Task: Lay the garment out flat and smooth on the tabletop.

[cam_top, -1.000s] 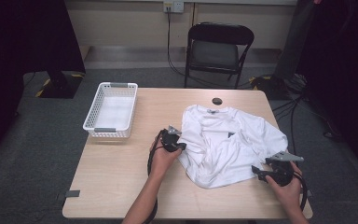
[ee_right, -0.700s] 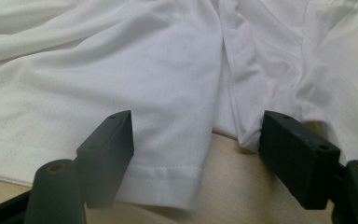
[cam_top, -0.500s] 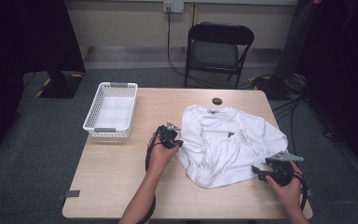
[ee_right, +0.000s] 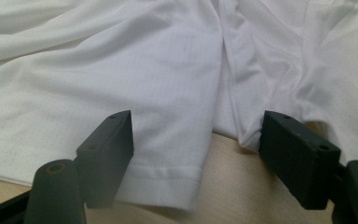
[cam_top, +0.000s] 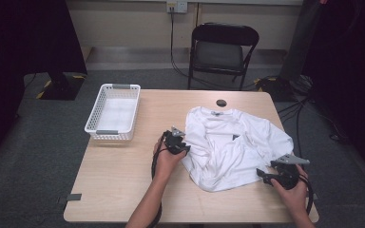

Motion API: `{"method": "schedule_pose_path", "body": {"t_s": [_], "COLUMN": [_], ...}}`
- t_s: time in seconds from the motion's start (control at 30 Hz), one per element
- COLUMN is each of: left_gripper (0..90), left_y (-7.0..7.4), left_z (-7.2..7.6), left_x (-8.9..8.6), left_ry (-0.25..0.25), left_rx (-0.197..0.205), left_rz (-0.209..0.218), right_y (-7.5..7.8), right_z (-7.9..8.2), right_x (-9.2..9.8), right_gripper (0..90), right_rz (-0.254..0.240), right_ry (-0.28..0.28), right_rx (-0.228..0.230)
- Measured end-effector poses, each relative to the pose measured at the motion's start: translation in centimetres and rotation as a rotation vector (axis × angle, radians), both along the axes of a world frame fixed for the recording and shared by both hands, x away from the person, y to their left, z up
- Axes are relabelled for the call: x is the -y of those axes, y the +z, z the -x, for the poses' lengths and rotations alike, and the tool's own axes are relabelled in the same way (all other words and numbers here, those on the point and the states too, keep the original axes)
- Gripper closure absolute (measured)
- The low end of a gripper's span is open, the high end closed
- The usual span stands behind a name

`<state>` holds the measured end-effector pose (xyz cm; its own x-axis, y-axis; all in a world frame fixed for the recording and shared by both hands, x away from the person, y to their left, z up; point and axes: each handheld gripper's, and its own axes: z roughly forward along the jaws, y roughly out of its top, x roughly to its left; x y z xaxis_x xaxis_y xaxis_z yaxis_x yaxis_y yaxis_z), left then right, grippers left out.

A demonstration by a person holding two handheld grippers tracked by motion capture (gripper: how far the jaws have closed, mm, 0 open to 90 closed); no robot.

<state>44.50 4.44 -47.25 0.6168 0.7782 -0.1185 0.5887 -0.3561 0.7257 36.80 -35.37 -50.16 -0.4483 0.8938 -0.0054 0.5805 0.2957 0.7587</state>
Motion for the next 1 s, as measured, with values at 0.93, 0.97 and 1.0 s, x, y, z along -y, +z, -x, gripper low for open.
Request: {"method": "schedule_pose_path", "body": {"t_s": [0.93, 0.97, 1.0], "left_gripper": [88.9, 88.8, 88.9], "left_y": [5.8, 6.1, 6.3], "left_z": [-3.3, -3.6, -3.9], "left_x": [-4.2, -4.7, -5.2], "left_ry": [0.014, 0.021, 0.025], "left_rx": [0.055, 0.054, 0.055], "left_rz": [-0.095, -0.101, -0.106], "right_y": [0.0, 0.0, 0.0], "right_z": [0.0, 0.0, 0.0], "right_x": [0.0, 0.0, 0.0], "right_gripper": [24.8, 24.8, 24.8], "right_rz": [-0.001, 0.0, 0.001], "right_ry": [-0.001, -0.001, -0.002], "right_rx": [-0.001, -0.001, 0.002]}}
